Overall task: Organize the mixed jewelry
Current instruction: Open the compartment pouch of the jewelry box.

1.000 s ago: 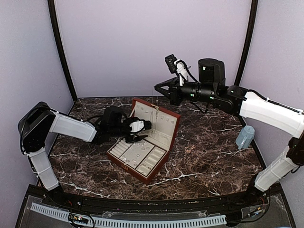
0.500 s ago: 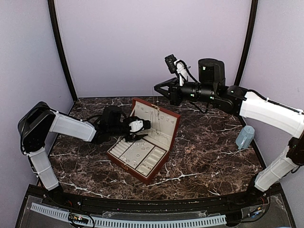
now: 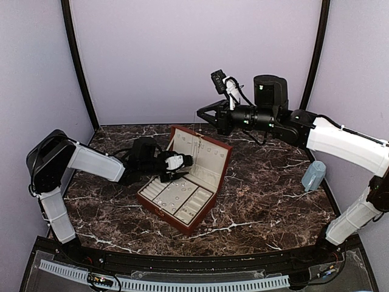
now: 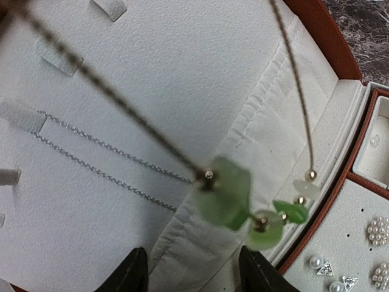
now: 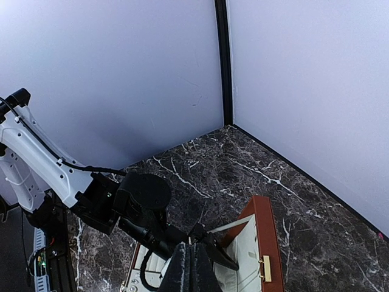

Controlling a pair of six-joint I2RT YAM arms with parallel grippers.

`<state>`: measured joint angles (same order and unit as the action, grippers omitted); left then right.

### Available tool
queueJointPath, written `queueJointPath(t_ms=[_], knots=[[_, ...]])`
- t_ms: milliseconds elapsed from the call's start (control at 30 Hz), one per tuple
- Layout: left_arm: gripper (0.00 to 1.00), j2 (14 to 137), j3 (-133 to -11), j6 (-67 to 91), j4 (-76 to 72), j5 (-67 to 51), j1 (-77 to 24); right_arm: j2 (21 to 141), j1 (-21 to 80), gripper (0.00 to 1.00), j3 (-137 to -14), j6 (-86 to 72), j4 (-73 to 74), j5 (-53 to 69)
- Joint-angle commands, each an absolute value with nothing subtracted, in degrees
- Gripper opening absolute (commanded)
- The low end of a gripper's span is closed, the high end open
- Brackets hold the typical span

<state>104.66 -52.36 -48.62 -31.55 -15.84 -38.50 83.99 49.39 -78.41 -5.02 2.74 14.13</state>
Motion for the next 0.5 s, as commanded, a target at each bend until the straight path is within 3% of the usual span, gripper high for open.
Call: queueJointPath(t_ms=[0,467], knots=[[0.53,105.9,-52.6,-48.0,-30.5,-14.5,-38.0,83.8,49.9,0.0,-78.4,-5.4,0.3,14.7],[0.27,106.2,-52.0,-49.4,-30.5,-12.6,-38.0,85.2,49.9,0.0,-79.6,-4.7,0.3,11.0]])
